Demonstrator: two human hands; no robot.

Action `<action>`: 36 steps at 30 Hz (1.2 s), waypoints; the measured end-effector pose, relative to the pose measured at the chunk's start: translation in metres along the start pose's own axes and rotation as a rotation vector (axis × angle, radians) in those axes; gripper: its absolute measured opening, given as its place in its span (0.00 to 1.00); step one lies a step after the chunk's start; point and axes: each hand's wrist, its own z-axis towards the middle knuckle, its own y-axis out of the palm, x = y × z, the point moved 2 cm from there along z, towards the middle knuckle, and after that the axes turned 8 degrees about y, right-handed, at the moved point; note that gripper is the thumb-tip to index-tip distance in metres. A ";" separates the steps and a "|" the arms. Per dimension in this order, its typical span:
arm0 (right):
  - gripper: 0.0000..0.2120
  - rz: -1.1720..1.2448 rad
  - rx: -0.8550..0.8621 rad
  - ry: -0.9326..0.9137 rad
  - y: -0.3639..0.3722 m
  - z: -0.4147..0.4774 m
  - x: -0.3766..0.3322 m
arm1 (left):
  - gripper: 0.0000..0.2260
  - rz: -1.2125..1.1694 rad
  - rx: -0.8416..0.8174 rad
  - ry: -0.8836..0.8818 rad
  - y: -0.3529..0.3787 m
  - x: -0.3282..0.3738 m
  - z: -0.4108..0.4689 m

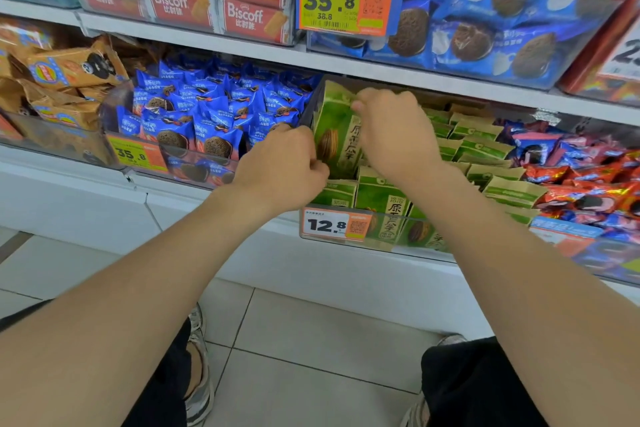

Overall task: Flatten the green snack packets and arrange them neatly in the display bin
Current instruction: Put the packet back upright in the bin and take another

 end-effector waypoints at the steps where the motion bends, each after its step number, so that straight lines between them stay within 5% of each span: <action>1: 0.10 0.048 0.065 0.028 -0.007 -0.001 0.003 | 0.04 -0.019 0.008 -0.022 -0.002 0.000 0.000; 6: 0.12 0.355 0.434 0.069 -0.049 -0.011 0.006 | 0.05 -0.113 0.231 -0.114 -0.015 -0.005 -0.001; 9: 0.10 0.492 0.488 0.044 -0.059 -0.026 0.007 | 0.07 -0.373 0.444 -0.095 -0.027 0.005 -0.007; 14: 0.07 0.638 0.294 0.108 -0.041 -0.051 -0.004 | 0.08 -0.885 0.340 -0.062 -0.015 0.034 -0.018; 18: 0.15 1.144 -0.044 0.260 -0.037 -0.064 -0.009 | 0.05 -1.143 0.380 -0.270 -0.005 0.039 -0.028; 21: 0.14 1.458 -0.308 0.350 -0.037 -0.076 -0.014 | 0.03 -1.201 0.416 -0.334 -0.003 0.038 -0.030; 25: 0.15 1.709 -0.448 0.493 -0.031 -0.085 -0.014 | 0.03 -1.096 0.402 -0.305 -0.002 0.038 -0.034; 29: 0.12 1.603 -0.337 0.485 -0.033 -0.088 -0.016 | 0.11 -1.012 0.354 -0.224 -0.006 0.049 -0.041; 33: 0.14 1.099 -0.003 0.220 -0.044 -0.085 -0.009 | 0.18 -1.075 0.265 -0.160 -0.012 0.059 -0.047; 36: 0.14 0.956 0.026 0.168 -0.047 -0.084 -0.003 | 0.18 -1.045 0.274 -0.095 -0.015 0.062 -0.047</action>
